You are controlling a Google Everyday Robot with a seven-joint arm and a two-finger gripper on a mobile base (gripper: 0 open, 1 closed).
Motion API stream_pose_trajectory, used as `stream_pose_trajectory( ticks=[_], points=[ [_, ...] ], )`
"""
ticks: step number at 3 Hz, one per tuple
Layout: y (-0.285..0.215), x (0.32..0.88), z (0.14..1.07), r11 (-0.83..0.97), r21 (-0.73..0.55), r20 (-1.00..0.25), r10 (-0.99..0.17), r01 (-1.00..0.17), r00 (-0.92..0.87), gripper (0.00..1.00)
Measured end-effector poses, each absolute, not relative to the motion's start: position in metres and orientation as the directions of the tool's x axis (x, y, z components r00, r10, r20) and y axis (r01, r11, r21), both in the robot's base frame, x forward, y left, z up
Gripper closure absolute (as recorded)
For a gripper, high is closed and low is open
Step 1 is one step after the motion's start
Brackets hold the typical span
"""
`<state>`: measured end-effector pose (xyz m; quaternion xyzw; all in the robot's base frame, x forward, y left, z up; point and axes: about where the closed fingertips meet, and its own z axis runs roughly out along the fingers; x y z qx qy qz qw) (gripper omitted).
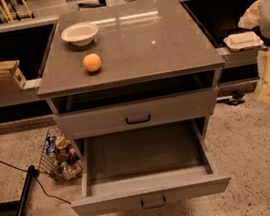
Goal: Place orange into middle drawer
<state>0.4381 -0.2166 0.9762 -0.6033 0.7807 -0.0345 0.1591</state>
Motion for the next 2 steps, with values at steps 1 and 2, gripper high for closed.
stream_pose_trajectory(
  ticks=[1,2],
  points=[
    [-0.216,0.440,0.976,0.273,-0.249,-0.213,-0.951,-0.929,-0.223,0.00],
    [-0.212,0.481,0.967,0.333,-0.263,-0.297,-0.921,-0.906,-0.252,0.00]
  ],
)
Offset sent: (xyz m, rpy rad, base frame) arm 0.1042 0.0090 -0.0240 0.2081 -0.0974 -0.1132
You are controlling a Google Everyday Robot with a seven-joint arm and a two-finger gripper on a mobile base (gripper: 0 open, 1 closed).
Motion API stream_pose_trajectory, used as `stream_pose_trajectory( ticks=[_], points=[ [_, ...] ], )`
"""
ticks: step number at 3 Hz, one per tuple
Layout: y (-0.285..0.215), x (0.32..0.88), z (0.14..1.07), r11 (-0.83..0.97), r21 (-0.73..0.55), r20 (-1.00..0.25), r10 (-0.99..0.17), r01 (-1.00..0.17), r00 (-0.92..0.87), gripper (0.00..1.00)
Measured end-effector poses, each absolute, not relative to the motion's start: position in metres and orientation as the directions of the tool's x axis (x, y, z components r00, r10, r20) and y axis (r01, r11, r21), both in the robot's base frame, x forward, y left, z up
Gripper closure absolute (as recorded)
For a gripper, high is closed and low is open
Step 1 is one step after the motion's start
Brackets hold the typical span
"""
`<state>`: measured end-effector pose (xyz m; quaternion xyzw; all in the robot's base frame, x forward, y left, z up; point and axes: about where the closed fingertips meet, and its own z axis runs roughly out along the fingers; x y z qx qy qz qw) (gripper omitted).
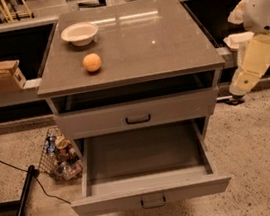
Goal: Place orange into middle drawer
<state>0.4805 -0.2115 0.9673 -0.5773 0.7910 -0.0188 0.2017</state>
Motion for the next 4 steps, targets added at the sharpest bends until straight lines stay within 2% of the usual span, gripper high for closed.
stream_pose_trajectory(
  ticks=[2,3,4],
  points=[
    [-0.195,0.579,0.947,0.473,-0.270,-0.493,-0.816,-0.839,-0.302,0.00],
    [-0.195,0.579,0.947,0.473,-0.270,-0.493,-0.816,-0.839,-0.302,0.00],
    [-0.173,0.612,0.941,0.498,-0.259,-0.567,-0.772,-0.827,-0.287,0.00]
  ],
)
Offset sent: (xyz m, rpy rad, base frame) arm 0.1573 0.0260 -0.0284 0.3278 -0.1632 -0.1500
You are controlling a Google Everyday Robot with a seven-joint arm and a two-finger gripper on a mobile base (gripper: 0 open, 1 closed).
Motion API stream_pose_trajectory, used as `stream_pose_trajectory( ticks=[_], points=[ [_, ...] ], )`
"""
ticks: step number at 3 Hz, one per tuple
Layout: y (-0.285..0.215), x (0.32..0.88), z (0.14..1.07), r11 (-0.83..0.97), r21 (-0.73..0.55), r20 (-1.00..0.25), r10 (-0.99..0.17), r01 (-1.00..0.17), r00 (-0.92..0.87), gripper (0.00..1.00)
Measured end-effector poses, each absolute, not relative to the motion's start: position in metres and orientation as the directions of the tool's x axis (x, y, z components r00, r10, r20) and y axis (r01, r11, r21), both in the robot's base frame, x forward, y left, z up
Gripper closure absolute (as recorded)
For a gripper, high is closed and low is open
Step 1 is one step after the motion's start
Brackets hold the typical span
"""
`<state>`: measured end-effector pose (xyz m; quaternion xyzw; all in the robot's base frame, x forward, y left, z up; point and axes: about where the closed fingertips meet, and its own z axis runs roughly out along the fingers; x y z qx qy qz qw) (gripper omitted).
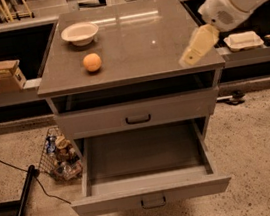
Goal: Place orange into middle drawer
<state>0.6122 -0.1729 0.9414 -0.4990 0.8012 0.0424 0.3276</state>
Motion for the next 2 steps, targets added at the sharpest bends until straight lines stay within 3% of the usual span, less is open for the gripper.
stream_pose_trajectory(
  ticks=[2],
  points=[
    [-0.096,0.712,0.937,0.537,-0.224,-0.721,-0.653,-0.813,-0.233,0.00]
  ],
)
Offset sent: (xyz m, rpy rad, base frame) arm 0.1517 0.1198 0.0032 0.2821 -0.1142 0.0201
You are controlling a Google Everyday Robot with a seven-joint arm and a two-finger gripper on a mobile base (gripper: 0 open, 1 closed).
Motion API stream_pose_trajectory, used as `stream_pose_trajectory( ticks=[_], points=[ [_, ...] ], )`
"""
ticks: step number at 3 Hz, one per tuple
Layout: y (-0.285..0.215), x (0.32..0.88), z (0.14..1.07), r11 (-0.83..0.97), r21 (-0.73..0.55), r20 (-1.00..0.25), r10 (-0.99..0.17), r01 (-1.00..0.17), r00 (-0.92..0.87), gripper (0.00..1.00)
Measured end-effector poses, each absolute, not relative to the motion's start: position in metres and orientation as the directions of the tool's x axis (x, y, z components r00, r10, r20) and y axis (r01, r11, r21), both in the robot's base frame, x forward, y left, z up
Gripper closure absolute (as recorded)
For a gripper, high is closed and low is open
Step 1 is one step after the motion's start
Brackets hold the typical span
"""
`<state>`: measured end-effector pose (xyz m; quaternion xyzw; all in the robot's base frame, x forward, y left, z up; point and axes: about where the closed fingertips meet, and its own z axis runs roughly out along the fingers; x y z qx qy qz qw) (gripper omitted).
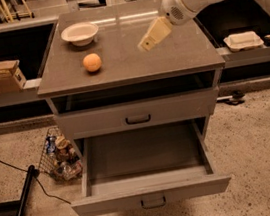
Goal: Place orange into middle drawer
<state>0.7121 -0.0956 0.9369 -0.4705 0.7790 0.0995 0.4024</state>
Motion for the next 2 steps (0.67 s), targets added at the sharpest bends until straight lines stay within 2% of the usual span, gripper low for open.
stream_pose_trajectory(
  ticks=[2],
  points=[
    [-0.008,0.760,0.927,0.542,-0.134,-0.815,-0.536,-0.830,-0.218,0.00]
  ],
)
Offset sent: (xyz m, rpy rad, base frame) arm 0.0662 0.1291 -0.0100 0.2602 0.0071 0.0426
